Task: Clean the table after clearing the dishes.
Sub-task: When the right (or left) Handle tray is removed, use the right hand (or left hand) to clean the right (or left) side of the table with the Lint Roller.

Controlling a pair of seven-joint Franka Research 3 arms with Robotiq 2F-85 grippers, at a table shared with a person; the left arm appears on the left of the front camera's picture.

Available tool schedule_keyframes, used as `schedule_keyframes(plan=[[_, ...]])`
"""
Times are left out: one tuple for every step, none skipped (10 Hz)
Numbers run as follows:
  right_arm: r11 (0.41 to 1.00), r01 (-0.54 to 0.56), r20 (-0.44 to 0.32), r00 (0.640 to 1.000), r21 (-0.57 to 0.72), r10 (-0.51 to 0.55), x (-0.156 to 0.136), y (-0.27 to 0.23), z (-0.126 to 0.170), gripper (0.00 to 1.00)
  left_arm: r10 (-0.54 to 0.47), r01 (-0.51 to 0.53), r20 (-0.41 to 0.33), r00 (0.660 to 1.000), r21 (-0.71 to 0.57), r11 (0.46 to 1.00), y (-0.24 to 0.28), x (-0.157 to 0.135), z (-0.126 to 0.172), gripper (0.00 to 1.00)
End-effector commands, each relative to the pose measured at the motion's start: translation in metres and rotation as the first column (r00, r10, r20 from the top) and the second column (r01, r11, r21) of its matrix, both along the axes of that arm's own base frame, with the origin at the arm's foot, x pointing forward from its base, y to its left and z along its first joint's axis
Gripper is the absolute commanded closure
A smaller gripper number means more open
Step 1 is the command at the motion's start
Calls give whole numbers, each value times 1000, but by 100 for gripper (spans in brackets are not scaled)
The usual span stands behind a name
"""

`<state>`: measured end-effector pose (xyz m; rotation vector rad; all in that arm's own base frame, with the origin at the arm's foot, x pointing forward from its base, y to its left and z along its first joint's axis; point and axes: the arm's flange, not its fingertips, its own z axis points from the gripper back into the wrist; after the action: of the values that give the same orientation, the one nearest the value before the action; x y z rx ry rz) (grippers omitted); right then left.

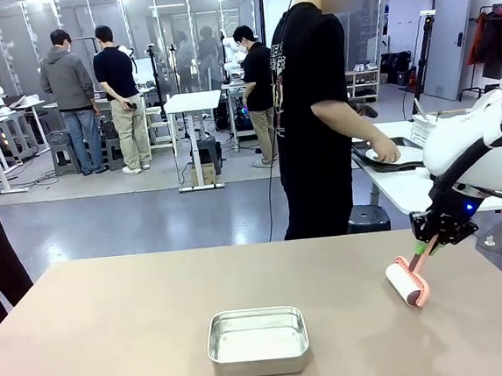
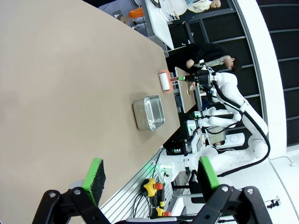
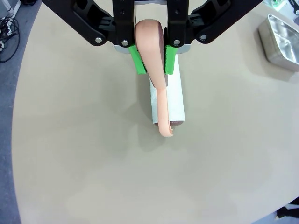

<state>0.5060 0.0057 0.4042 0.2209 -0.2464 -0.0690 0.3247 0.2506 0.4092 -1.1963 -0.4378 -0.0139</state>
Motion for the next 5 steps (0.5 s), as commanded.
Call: schedule_keyframes(plan=[[990,26,7,1000,-139,-25,-24,-20,-53,79,7,-7,-14,1000,4,1000,0,-3,4,0],[986,22,12,1000,-167,-20,-25,-24,-57,79,7,-7,-14,1000,4,1000,0,-3,4,0],[980,32,21,999,-195,-29,-26,-28,-59,79,7,-7,-14,1000,4,1000,0,-3,4,0],[969,51,50,998,-241,-40,-27,-34,-60,79,7,-7,-14,1000,4,1000,0,-3,4,0],[960,67,56,997,-270,-54,-28,-43,-61,79,7,-7,-14,1000,4,1000,0,-3,4,0]])
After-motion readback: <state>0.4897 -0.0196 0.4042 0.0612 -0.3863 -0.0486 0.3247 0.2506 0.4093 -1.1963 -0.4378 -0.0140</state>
